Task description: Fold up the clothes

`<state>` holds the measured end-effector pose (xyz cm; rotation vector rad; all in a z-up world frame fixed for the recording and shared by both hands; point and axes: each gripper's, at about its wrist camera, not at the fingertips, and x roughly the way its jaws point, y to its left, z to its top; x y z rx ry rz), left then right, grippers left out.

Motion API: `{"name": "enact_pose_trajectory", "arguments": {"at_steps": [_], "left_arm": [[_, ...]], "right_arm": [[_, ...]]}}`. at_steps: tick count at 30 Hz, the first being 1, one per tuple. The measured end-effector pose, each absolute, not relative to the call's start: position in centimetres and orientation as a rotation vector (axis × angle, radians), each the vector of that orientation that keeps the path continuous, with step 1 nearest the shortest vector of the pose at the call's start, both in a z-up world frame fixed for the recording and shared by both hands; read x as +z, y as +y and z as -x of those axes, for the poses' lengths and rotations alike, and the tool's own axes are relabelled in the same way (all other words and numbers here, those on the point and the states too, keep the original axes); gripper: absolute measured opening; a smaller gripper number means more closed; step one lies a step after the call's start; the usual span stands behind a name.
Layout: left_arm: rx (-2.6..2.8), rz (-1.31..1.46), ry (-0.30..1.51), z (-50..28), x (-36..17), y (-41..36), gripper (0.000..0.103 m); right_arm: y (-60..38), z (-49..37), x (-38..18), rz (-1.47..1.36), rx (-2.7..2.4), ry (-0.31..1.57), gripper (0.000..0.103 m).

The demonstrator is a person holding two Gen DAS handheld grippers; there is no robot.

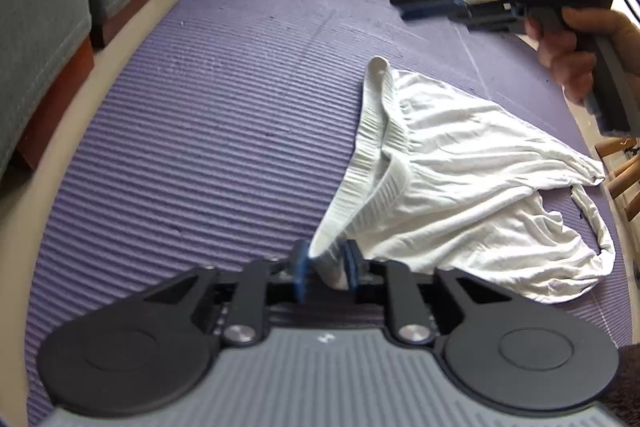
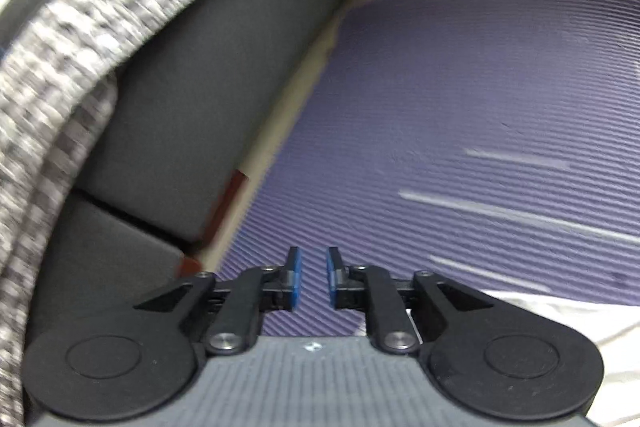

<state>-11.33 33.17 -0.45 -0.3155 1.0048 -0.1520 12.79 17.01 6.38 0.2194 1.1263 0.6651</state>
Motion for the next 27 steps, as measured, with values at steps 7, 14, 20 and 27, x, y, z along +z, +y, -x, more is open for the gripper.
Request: {"name": "enact_pose_trajectory", "arguments": {"at_steps": [7, 14, 20, 27], "left_arm": [[-0.208, 0.240, 1.013, 9.9, -1.3, 32.5, 0.050], [-0.255, 0.191, 1.010, 9.8, -1.8, 32.1, 0.043], [-0.298, 0.137, 1.016, 9.3, -1.7, 30.9, 0.044], [-0.338, 0.091, 1.012, 7.8, -1.7, 30.2, 0.054]], "right_arm": [[17.3, -13.1, 4.6, -0.157, 0.564, 1.244, 0.036], [21.6, -11.9, 2.9, -0.106, 0.464, 1.276, 0.039], [23.2, -10.1, 2.9, 0.056, 0.377, 1.183, 0.000], [15.1, -9.0, 8.0, -0.273, 0.554, 1.028, 0.000]]}}
